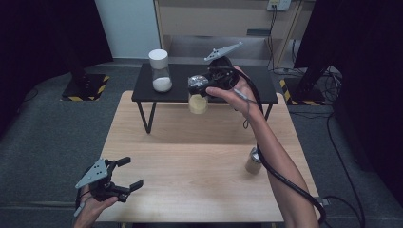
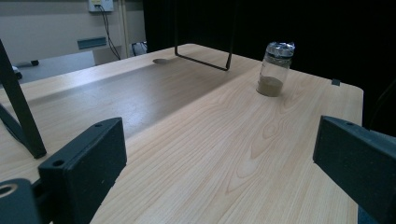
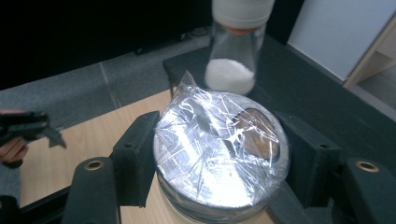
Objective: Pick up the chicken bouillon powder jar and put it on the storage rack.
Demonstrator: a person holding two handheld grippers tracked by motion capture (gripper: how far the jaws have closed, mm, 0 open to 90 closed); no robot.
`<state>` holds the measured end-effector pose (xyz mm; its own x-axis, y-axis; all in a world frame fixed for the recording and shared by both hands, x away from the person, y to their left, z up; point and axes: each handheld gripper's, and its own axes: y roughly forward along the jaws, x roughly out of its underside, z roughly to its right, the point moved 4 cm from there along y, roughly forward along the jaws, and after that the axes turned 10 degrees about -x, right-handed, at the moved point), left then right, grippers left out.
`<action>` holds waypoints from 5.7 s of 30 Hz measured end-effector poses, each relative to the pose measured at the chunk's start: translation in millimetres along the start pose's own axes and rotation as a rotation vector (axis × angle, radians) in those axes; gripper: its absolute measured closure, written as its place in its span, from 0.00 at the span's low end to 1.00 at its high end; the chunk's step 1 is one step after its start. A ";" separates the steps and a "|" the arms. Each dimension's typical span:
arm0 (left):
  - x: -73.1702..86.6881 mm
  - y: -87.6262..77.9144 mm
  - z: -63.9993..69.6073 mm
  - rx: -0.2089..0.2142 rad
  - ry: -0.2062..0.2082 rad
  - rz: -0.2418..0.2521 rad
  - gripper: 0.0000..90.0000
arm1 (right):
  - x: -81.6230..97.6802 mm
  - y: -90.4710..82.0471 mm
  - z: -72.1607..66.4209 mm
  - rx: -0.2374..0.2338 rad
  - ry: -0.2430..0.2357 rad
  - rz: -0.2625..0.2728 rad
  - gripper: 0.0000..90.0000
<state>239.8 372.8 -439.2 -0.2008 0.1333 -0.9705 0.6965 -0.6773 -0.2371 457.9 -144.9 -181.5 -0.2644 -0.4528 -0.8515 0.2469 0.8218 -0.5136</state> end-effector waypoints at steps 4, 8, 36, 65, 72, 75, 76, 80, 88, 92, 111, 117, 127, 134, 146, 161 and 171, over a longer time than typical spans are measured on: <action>0.0 0.0 0.1 0.002 0.000 0.001 0.02 | -6.6 1.5 0.8 0.040 0.015 0.006 0.39; 0.2 -0.1 -0.1 0.002 -0.001 0.002 0.02 | -12.7 2.7 4.3 0.078 0.033 0.010 0.39; 1.4 0.2 -2.0 0.008 -0.008 0.006 0.02 | -21.9 27.0 31.3 0.291 0.145 0.041 0.39; 2.3 1.3 -3.6 0.013 -0.011 0.006 0.02 | -13.3 41.6 51.1 0.296 0.185 0.026 0.39; 2.3 1.6 -3.9 0.015 -0.012 0.004 0.02 | -11.4 43.7 54.7 0.290 0.196 0.025 0.39; 2.3 1.6 -3.8 0.015 -0.012 0.003 0.02 | -10.4 43.5 55.9 0.288 0.200 0.028 0.39; 2.2 1.6 -3.7 0.015 -0.011 0.003 0.02 | -9.9 43.6 56.4 0.287 0.203 0.029 0.39; 2.2 1.7 -3.8 0.015 -0.012 0.002 0.02 | -8.2 43.9 57.2 0.286 0.204 0.032 0.39; 1.8 1.8 -3.2 0.015 -0.010 0.000 0.02 | -7.5 44.7 55.2 0.286 0.184 0.024 0.39; 1.7 1.7 -3.1 0.015 -0.009 0.001 0.02 | -5.2 44.8 55.3 0.284 0.186 0.035 0.38; 1.3 2.2 -2.5 0.013 -0.006 -0.002 0.02 | -0.8 12.9 32.6 0.285 0.092 0.144 0.08; 1.0 2.5 -2.2 0.011 -0.005 -0.004 0.02 | 5.7 -6.6 19.8 0.262 0.058 0.158 0.08; 0.8 2.8 -1.7 0.008 -0.005 -0.007 0.02 | 28.5 -38.7 -0.6 0.211 0.011 0.190 0.08; 0.9 2.7 -1.6 0.007 -0.005 -0.007 0.02 | 47.3 -59.5 -18.9 0.189 -0.018 0.218 0.08; 0.4 3.2 -1.1 0.009 -0.002 -0.010 0.02 | 84.6 -82.0 -50.9 0.152 -0.052 0.228 0.08; 0.4 3.9 -1.2 0.012 -0.001 -0.013 0.02 | 151.0 -103.2 -74.7 0.165 -0.039 0.252 0.08; 0.2 4.1 -1.0 0.013 0.000 -0.015 0.02 | 196.6 -113.3 -93.8 0.187 -0.012 0.243 0.07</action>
<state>243.3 370.8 -440.5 -0.2106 0.1434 -0.9670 0.6847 -0.6844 -0.2506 290.5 -294.5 -280.8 -0.1657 -0.2563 -0.9523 0.4692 0.8288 -0.3047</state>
